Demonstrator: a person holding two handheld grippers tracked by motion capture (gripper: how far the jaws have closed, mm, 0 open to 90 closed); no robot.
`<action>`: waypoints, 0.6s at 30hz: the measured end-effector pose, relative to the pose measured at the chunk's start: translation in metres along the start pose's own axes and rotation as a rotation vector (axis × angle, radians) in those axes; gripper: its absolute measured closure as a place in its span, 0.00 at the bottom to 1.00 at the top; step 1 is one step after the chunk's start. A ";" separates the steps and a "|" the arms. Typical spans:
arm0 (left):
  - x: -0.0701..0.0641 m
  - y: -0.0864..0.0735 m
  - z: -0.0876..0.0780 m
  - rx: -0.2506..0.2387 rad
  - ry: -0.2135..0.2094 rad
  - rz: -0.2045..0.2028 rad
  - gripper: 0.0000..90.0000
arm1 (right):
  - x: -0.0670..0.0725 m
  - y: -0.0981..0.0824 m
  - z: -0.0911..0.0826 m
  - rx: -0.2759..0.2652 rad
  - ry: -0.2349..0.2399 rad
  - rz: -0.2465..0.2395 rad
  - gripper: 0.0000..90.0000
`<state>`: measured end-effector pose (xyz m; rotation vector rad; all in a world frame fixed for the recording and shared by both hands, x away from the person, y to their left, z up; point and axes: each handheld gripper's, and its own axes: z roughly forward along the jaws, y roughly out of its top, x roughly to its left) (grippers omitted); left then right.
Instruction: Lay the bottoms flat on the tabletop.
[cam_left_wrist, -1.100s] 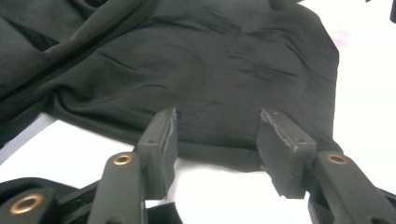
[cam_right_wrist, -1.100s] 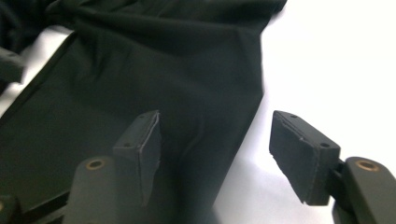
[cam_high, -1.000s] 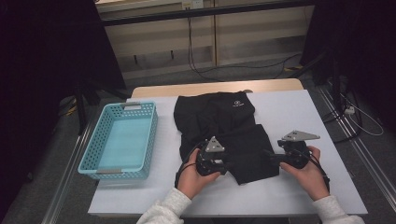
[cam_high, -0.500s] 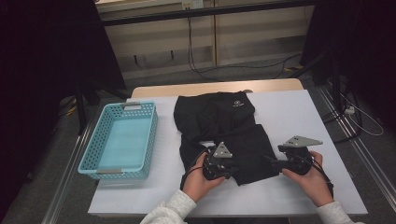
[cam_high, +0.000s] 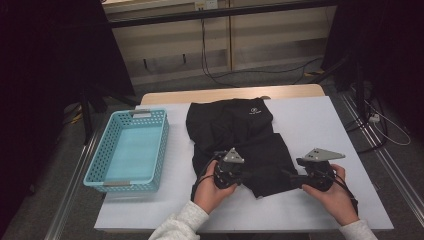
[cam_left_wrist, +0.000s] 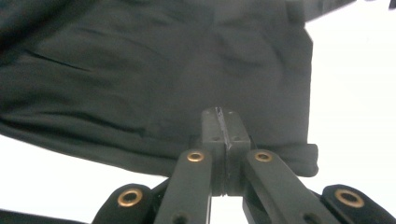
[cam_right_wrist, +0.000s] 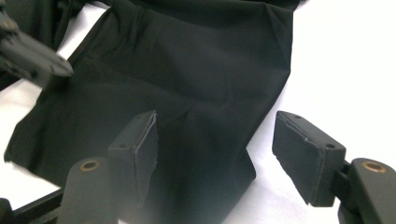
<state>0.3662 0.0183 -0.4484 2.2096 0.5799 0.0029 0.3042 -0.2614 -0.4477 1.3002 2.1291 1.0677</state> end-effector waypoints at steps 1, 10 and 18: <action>0.001 0.001 -0.002 -0.009 0.005 -0.002 1.00 | 0.000 0.000 0.000 0.000 -0.001 0.000 0.36; 0.009 0.001 -0.009 -0.029 0.013 -0.026 1.00 | -0.007 -0.009 0.010 0.051 -0.024 0.043 0.76; 0.011 0.004 -0.017 -0.055 0.017 -0.027 1.00 | -0.018 -0.004 0.000 0.004 0.049 0.064 1.00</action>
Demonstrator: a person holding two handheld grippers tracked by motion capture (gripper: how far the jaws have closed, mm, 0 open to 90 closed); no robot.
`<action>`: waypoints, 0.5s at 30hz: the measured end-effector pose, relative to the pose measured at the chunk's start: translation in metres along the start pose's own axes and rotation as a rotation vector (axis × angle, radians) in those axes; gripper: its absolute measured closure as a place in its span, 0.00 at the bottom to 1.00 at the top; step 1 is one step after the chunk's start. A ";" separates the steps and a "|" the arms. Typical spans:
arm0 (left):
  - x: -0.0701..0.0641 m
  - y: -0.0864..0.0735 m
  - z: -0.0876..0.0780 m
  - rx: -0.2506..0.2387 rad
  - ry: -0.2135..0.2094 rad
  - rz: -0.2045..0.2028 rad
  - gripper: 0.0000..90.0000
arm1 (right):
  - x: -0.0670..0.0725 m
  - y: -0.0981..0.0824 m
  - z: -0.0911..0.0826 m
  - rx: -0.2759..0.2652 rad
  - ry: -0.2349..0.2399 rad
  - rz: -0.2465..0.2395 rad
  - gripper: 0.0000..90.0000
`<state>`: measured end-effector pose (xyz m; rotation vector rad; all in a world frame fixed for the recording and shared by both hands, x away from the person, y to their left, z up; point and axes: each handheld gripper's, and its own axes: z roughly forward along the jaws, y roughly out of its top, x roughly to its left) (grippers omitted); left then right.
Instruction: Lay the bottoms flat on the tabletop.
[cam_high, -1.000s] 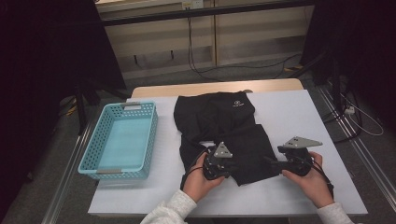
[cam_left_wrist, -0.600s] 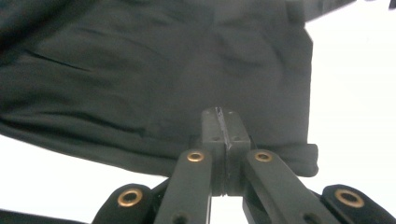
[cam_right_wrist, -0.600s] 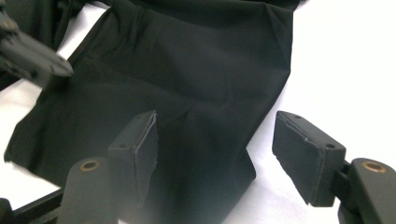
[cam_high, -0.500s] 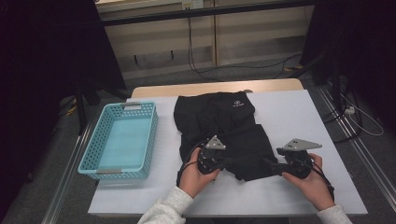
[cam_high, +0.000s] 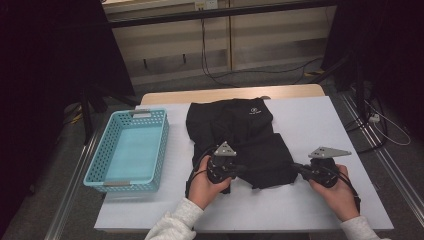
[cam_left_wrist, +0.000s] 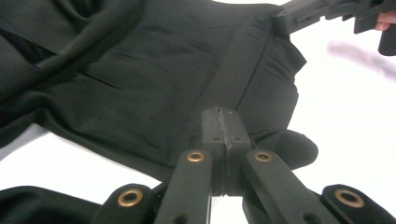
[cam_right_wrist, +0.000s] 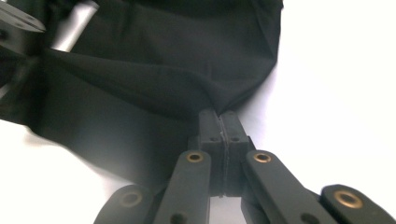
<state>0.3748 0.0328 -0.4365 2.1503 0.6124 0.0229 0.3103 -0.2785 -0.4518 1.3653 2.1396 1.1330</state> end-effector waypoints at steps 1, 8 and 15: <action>0.001 0.001 -0.002 -0.006 0.003 -0.002 1.00 | 0.001 0.003 -0.002 -0.009 0.005 -0.005 1.00; 0.016 0.001 -0.011 -0.052 0.042 -0.027 1.00 | 0.002 0.024 0.008 -0.043 -0.003 -0.019 1.00; 0.024 -0.009 -0.003 0.007 0.054 -0.048 1.00 | 0.010 0.020 0.043 0.054 -0.037 -0.049 0.84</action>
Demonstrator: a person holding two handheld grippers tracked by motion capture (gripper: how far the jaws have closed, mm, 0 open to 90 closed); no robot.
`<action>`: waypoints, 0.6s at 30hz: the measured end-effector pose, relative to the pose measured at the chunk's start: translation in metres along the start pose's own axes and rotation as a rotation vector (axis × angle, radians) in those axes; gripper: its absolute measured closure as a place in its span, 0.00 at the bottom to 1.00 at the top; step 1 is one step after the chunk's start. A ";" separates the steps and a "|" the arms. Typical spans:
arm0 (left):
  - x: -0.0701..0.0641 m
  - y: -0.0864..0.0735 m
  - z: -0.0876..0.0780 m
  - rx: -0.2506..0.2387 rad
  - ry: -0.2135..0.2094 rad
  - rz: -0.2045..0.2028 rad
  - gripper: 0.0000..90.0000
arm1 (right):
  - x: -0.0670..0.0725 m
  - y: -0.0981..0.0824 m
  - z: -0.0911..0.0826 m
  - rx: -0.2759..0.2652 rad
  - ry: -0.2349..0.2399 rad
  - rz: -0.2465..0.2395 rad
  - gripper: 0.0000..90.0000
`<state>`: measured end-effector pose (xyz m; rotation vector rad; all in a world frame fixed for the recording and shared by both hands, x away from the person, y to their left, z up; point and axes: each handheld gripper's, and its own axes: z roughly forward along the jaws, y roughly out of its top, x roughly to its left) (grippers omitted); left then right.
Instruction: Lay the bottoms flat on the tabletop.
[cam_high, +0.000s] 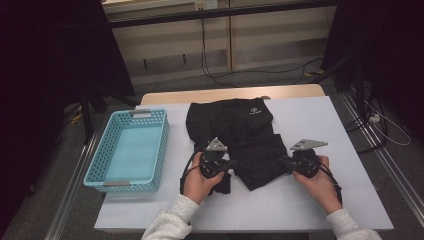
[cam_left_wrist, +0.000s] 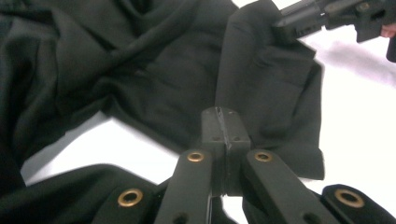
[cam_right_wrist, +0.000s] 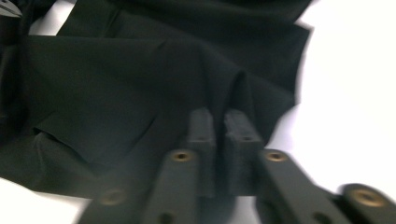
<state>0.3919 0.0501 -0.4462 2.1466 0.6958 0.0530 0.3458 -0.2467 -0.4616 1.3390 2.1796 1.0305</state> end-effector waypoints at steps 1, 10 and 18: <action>0.000 -0.001 0.000 0.000 0.007 0.001 1.00 | 0.001 0.000 0.000 0.004 -0.004 -0.007 0.81; -0.004 0.000 -0.005 -0.004 0.006 0.017 1.00 | 0.000 -0.009 -0.036 -0.041 -0.017 -0.018 0.73; -0.001 0.002 -0.008 -0.016 0.013 0.011 1.00 | 0.005 -0.021 -0.019 0.029 0.031 -0.076 0.78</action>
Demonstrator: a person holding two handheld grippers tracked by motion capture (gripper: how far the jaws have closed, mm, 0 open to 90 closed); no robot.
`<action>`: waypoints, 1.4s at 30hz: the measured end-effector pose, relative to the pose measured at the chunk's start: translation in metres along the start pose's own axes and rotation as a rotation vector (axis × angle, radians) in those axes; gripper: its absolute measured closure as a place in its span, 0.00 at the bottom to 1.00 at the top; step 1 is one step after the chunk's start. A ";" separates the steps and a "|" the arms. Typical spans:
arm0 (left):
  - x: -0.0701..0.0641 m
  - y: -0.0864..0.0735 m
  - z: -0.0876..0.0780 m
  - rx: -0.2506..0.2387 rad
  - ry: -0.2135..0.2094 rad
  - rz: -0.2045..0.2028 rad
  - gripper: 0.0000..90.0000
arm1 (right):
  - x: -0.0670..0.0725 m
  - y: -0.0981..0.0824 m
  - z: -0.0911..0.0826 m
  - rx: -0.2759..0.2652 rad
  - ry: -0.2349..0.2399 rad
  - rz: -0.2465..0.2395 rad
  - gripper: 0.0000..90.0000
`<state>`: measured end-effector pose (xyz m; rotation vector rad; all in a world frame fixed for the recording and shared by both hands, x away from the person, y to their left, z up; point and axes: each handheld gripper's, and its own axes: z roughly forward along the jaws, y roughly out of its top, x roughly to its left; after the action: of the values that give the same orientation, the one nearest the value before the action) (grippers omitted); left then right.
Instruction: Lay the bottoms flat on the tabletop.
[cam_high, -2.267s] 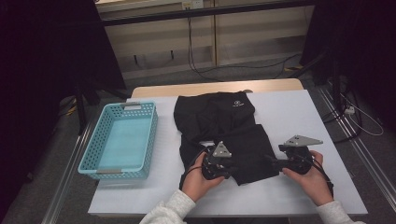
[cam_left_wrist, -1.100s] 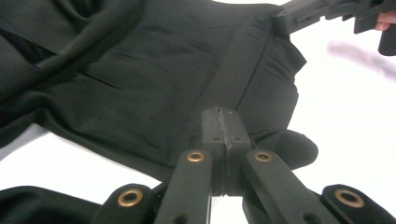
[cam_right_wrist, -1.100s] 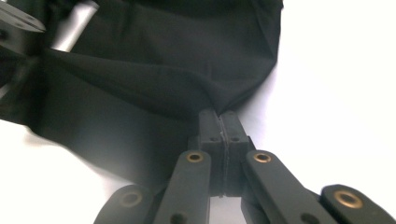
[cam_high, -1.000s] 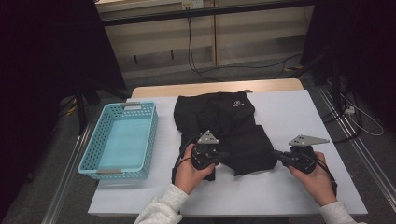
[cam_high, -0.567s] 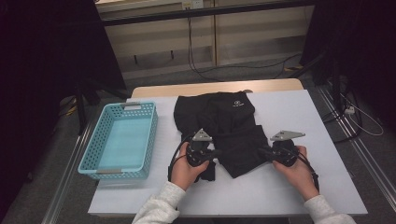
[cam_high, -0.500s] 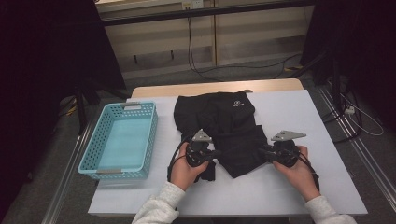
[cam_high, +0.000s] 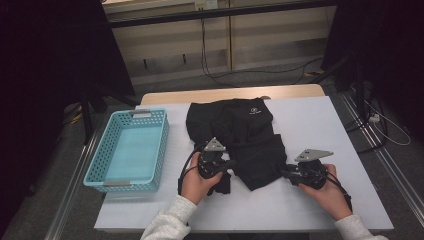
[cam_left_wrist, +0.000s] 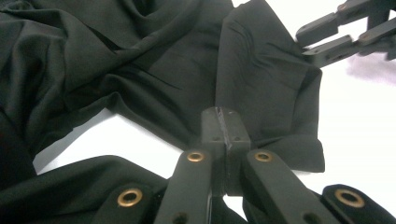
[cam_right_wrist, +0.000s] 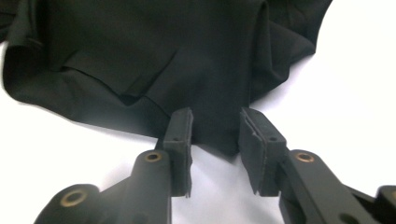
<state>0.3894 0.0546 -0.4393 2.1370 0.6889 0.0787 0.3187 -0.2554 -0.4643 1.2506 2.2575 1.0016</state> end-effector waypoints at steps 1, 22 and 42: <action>0.001 0.000 -0.001 0.000 0.002 -0.001 1.00 | -0.001 0.001 0.001 -0.004 -0.004 0.003 0.86; 0.002 -0.001 -0.005 -0.006 -0.005 -0.001 1.00 | -0.011 0.003 -0.023 -0.037 0.051 0.072 0.89; -0.034 -0.007 0.004 0.026 -0.084 0.072 0.61 | -0.001 -0.002 -0.009 0.009 0.052 0.058 1.00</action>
<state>0.3590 0.0380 -0.4406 2.1767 0.5665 0.0190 0.3127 -0.2607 -0.4592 1.3150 2.2788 1.0569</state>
